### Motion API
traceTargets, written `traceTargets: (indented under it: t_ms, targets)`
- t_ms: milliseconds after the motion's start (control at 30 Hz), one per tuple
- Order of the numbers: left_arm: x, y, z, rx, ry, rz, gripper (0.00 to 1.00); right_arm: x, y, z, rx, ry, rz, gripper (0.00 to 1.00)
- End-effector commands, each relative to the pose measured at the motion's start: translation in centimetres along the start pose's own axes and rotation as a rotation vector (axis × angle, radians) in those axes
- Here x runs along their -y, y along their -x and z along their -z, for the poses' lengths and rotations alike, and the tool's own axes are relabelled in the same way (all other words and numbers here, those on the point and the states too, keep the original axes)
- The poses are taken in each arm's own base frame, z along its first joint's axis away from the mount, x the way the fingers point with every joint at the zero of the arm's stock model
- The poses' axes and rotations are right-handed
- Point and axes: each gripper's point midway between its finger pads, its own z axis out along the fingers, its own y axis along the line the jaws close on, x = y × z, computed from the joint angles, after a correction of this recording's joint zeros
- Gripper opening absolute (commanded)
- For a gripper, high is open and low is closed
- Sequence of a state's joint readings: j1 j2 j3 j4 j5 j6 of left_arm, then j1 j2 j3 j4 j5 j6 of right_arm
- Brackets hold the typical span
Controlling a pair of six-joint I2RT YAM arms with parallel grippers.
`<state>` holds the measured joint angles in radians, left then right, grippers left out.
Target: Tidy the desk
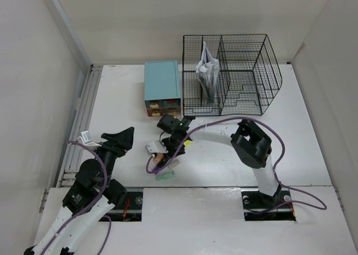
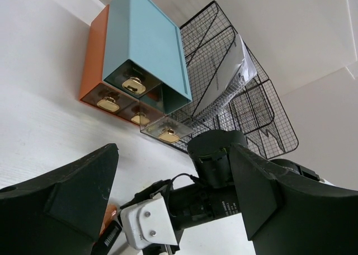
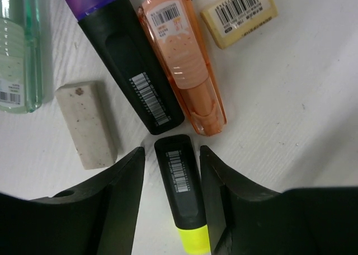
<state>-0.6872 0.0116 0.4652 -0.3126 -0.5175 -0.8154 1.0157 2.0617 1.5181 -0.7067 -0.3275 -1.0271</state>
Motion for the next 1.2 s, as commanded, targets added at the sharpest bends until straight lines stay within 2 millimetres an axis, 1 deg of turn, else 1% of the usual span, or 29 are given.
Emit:
traceTargets:
  t_ms: [0, 33, 100, 133, 167, 200, 300, 367, 400, 433, 500, 533, 600, 633, 733, 767, 800, 867, 900, 1000, 1033, 1067, 1100, 1167]
  targets:
    - [0.4, 1.1, 0.7, 0.044, -0.038, 0.037, 0.78, 1.0, -0.2, 0.3, -0.046, -0.037, -0.002, 0.49]
    - [0.4, 1.1, 0.7, 0.044, -0.038, 0.037, 0.78, 1.0, 0.0, 0.4, -0.055, -0.04, 0.006, 0.49]
    - [0.6, 1.4, 0.8, 0.049, -0.043, 0.042, 0.78, 0.5, -0.5, -0.3, -0.088, -0.024, 0.006, 0.49]
    - [0.7, 1.6, 1.0, 0.054, -0.049, 0.047, 0.78, 0.6, -0.4, -0.1, -0.089, -0.022, 0.005, 0.49]
    - [0.7, 1.6, 1.0, 0.054, -0.049, 0.047, 0.78, 0.1, -0.5, -0.5, -0.106, -0.007, 0.009, 0.46]
    - [0.5, 1.4, 1.0, 0.049, -0.044, 0.042, 0.78, 0.0, -0.5, -0.3, -0.111, -0.001, 0.007, 0.46]
    - [0.5, 1.4, 1.0, 0.049, -0.043, 0.042, 0.78, -0.5, -1.4, -1.0, -0.142, 0.03, -0.005, 0.45]
    - [0.5, 1.4, 1.0, 0.049, -0.043, 0.042, 0.78, -0.7, -1.5, -0.9, -0.149, 0.039, -0.008, 0.45]
    - [0.5, 1.4, 1.0, 0.049, -0.043, 0.042, 0.78, -1.4, -2.0, -1.1, -0.167, 0.068, -0.007, 0.45]
    - [0.5, 1.4, 1.0, 0.049, -0.043, 0.042, 0.78, -1.3, -1.9, -0.9, -0.168, 0.071, 0.002, 0.45]
    - [0.5, 1.4, 1.0, 0.049, -0.043, 0.042, 0.78, -1.9, -2.3, -1.4, -0.179, 0.105, -0.008, 0.44]
    - [0.6, 1.6, 1.1, 0.054, -0.049, 0.047, 0.78, -2.1, -2.4, -1.2, -0.186, 0.117, -0.001, 0.4]
    - [0.4, 1.4, 1.1, 0.048, -0.042, 0.041, 0.78, -2.6, -2.8, -1.8, -0.191, 0.148, -0.001, 0.36]
    - [0.3, 1.6, 1.1, 0.055, -0.037, 0.041, 0.78, -2.7, -2.6, -1.6, -0.185, 0.156, -0.004, 0.28]
    - [0.4, 1.9, 1.3, 0.065, -0.048, 0.051, 0.78, -2.9, -2.5, -1.8, -0.183, 0.171, -0.008, 0.15]
    - [0.4, 1.9, 1.3, 0.065, -0.048, 0.051, 0.78, -2.8, -2.0, -1.3, -0.163, 0.166, -0.006, 0.1]
    - [0.4, 1.9, 1.3, 0.065, -0.048, 0.051, 0.78, -2.3, -1.3, -0.5, -0.147, 0.141, 0.003, 0.09]
    - [0.4, 1.9, 1.3, 0.065, -0.048, 0.051, 0.78, -1.7, 0.1, 0.4, -0.097, 0.117, 0.015, 0.08]
    - [0.4, 1.9, 1.3, 0.065, -0.048, 0.051, 0.78, -0.5, 1.5, 1.9, -0.067, 0.069, 0.033, 0.08]
    - [0.4, 1.9, 1.3, 0.065, -0.048, 0.051, 0.78, 1.0, 4.0, 4.4, -0.005, 0.009, 0.069, 0.06]
    - [0.4, 1.9, 1.3, 0.065, -0.048, 0.051, 0.78, 1.9, 5.7, 6.3, 0.04, -0.036, 0.09, 0.06]
    - [0.4, 1.9, 1.3, 0.065, -0.048, 0.051, 0.78, 2.2, 6.7, 7.2, 0.074, -0.051, 0.101, 0.06]
    - [0.4, 1.9, 1.3, 0.065, -0.048, 0.051, 0.78, 3.0, 8.1, 8.6, 0.11, -0.087, 0.119, 0.05]
    - [0.4, 1.9, 1.3, 0.065, -0.049, 0.061, 0.78, 3.4, 10.2, 10.9, 0.182, -0.119, 0.147, 0.05]
